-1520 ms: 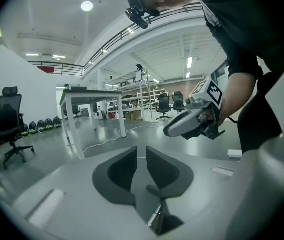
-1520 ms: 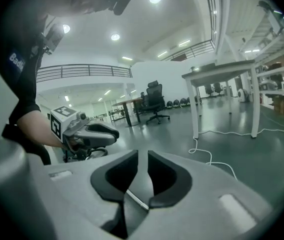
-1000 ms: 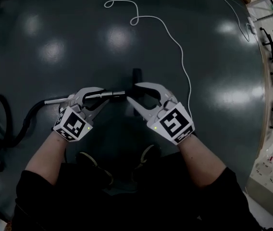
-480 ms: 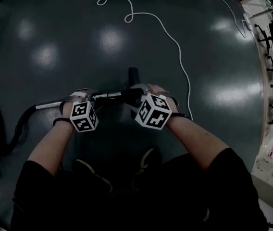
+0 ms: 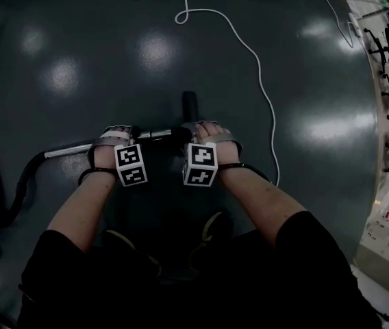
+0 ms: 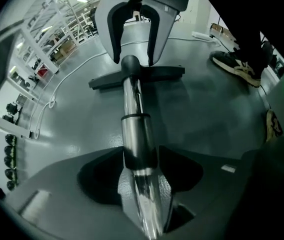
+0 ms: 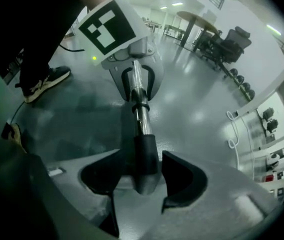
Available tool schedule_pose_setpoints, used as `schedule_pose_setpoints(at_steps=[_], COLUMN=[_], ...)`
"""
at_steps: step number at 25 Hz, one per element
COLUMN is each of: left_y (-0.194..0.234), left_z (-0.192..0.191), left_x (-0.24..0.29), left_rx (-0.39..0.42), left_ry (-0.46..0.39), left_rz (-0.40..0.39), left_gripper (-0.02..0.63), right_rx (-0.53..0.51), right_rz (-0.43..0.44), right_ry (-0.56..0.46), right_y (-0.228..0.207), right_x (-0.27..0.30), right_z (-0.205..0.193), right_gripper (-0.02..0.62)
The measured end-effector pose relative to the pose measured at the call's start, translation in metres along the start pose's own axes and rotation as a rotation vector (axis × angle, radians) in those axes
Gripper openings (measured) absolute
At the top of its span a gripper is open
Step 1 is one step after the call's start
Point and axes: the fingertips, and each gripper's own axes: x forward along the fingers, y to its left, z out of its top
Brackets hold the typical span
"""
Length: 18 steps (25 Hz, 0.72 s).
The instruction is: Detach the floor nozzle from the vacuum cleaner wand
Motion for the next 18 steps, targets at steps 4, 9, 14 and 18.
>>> schedule_pose_setpoints(at_steps=[4, 9, 14, 18], left_y=[0.002, -0.003, -0.006, 0.001], left_z=[-0.005, -0.006, -0.008, -0.009], left_x=[0.011, 0.004, -0.014, -0.026], left_rx=[-0.018, -0.020, -0.031, -0.058], left_ry=[0.033, 0.063, 0.064, 0.060], left_rz=[0.016, -0.016, -0.039, -0.026], left_gripper=[0.200, 0.198, 0.198, 0.198], right_rx=[-0.065, -0.138, -0.212, -0.239], right_rz=[-0.073, -0.149, -0.224, -0.315], right_ry=[0.052, 0.110, 0.140, 0.147], right_y=[0.000, -0.004, -0.003, -0.023], right_x=[0.008, 0.006, 0.001, -0.009], right_z=[-0.006, -0.010, 0.002, 0.018], right_gripper=[0.221, 0.221, 0.221, 0.176])
